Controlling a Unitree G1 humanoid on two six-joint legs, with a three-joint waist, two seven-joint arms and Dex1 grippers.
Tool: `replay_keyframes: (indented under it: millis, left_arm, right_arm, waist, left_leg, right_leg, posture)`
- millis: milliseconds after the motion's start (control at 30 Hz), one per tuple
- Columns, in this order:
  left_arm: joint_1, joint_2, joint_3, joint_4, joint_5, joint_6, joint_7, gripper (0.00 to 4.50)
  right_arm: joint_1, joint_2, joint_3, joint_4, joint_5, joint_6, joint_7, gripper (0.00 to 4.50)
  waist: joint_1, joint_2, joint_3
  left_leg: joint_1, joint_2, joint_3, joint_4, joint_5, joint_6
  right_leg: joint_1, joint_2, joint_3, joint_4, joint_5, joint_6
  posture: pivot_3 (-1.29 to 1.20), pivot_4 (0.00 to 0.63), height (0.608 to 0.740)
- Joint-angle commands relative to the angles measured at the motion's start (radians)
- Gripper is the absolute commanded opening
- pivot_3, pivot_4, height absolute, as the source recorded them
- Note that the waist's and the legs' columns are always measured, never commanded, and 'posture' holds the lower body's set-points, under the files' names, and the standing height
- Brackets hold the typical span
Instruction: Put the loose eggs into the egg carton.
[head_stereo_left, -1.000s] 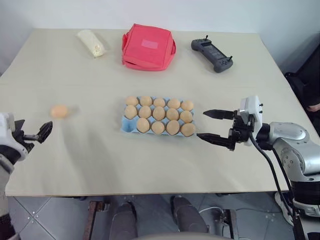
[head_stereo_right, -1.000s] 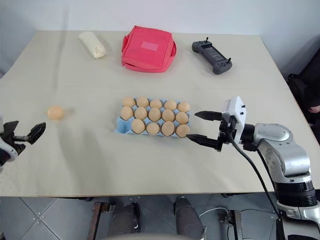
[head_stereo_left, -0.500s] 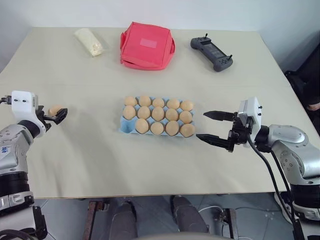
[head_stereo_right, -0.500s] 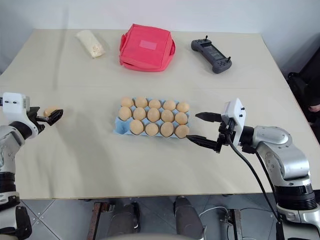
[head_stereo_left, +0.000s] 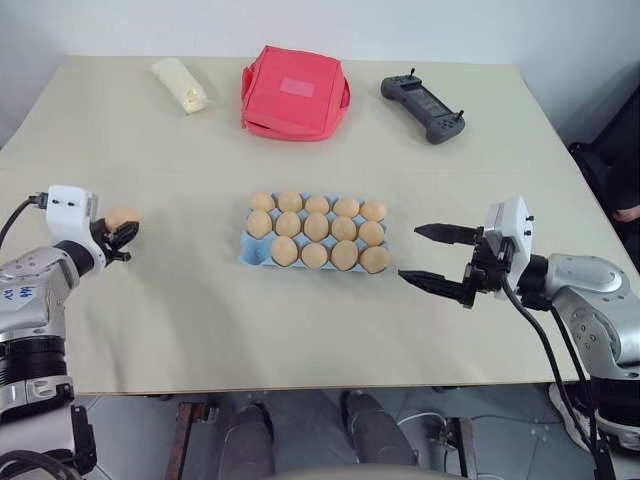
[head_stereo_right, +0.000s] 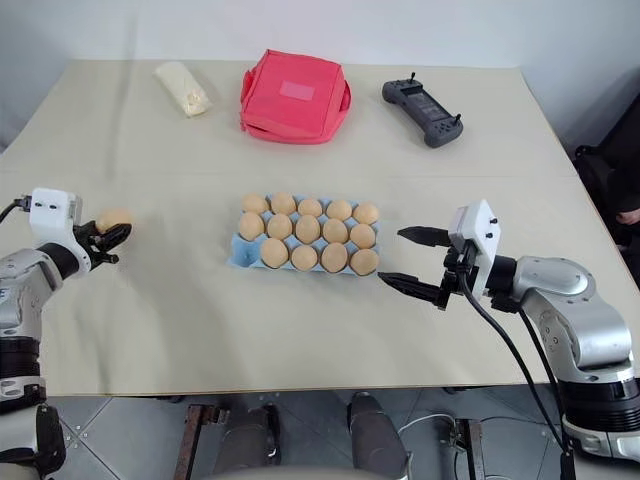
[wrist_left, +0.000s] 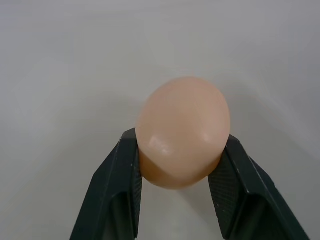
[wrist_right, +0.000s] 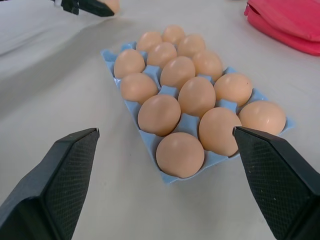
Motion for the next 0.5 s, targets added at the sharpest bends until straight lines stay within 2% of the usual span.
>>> replay_keyframes:
  millis: [33, 200, 500]
  left_arm:
    - [0.034, -0.012, -0.012, -0.27, -0.107, 0.043, -0.086, 1.4]
    - [0.042, -0.032, -0.104, -0.437, -0.203, 0.152, -0.173, 1.37]
    - [0.022, -0.036, -0.238, -0.418, -0.182, 0.162, -0.24, 1.37]
  right_arm:
    - [0.004, -0.019, -0.044, -0.038, 0.016, -0.007, -0.007, 4.5]
    - [0.02, -0.013, -0.048, -0.053, 0.016, -0.008, -0.024, 4.5]
    - [0.059, -0.001, -0.06, -0.087, 0.021, -0.01, -0.068, 4.5]
  waist:
    - [0.001, 0.0, 0.0]
    - [0.001, 0.0, 0.0]
    - [-0.002, 0.0, 0.0]
  left_leg:
    - [0.0, 0.0, 0.0, 0.0, 0.0, 0.0]
    - [0.0, 0.0, 0.0, 0.0, 0.0, 0.0]
    - [0.0, 0.0, -0.001, 0.001, 0.001, 0.001]
  right_leg:
    - [0.0, 0.0, 0.0, 0.0, 0.0, 0.0]
    - [0.001, 0.0, 0.0, 0.0, 0.0, 0.0]
    - [0.0, 0.0, 0.001, 0.001, 0.0, 0.0]
  posture:
    - [0.0, 0.15, 0.74]
    - [0.0, 0.15, 0.74]
    - [0.0, 0.15, 0.74]
